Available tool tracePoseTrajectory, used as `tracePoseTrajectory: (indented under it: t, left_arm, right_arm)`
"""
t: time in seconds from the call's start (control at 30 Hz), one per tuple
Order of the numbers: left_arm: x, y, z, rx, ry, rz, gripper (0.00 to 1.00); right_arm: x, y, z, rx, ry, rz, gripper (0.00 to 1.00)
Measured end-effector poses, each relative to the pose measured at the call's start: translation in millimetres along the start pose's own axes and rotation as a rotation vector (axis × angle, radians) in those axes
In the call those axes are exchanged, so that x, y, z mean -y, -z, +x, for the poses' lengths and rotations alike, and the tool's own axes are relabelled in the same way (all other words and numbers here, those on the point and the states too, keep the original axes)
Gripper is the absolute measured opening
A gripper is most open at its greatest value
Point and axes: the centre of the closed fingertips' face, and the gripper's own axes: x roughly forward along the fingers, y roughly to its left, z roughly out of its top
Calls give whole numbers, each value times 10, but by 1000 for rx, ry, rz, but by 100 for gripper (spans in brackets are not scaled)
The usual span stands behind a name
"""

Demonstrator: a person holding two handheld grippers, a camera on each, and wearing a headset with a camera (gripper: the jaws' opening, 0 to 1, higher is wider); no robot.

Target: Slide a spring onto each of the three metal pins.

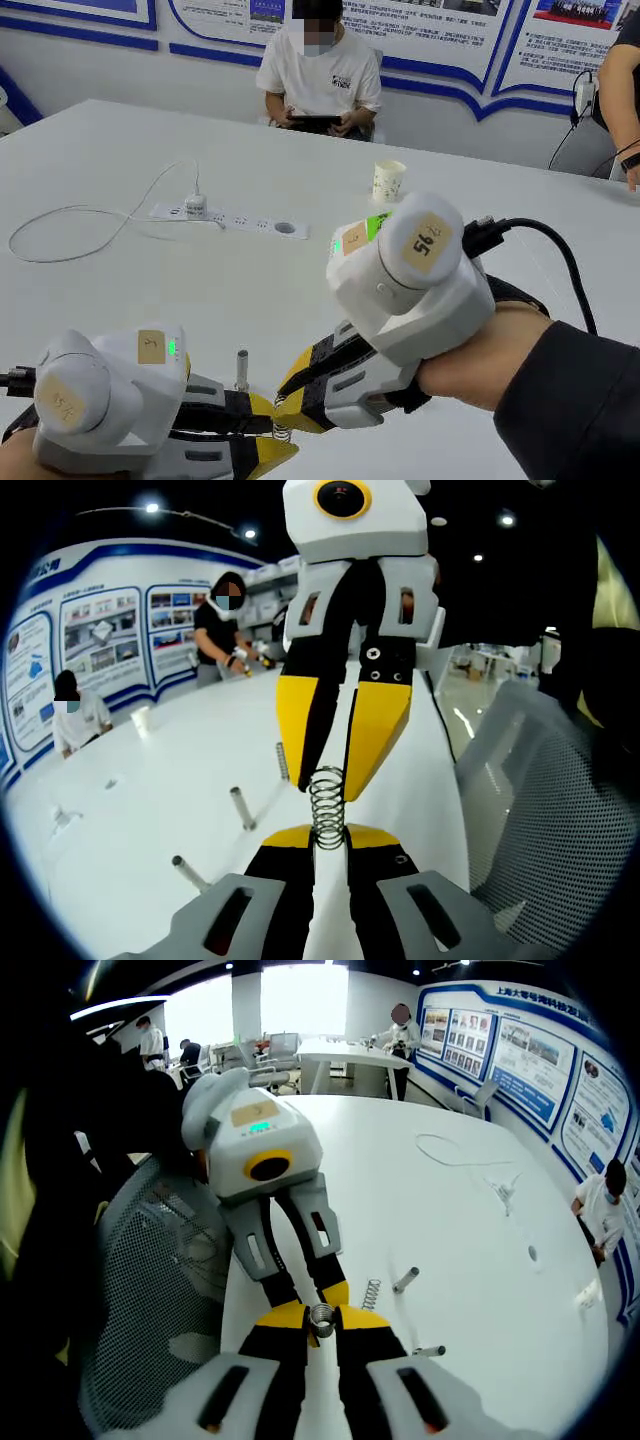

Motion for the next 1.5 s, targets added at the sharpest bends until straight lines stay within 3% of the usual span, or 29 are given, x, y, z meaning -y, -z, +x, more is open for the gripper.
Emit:
tracePoseTrajectory:
  t: [0.3, 0.7, 1.1, 1.5]
  left_arm:
    - [-7, 6, 4, 1, -1, -7, 12]
    - [-91, 15, -53, 2, -24, -25, 23]
    - [-251, 32, -237, 23, -84, -66, 33]
    - [-405, 88, -510, 43, -172, -114, 41]
  right_arm:
    - [10, 16, -4, -1, 3, 1, 11]
    - [123, 62, -60, 0, 25, 23, 11]
    - [390, 121, -230, 16, 94, 65, 11]
    - [767, 186, -369, 38, 187, 123, 11]
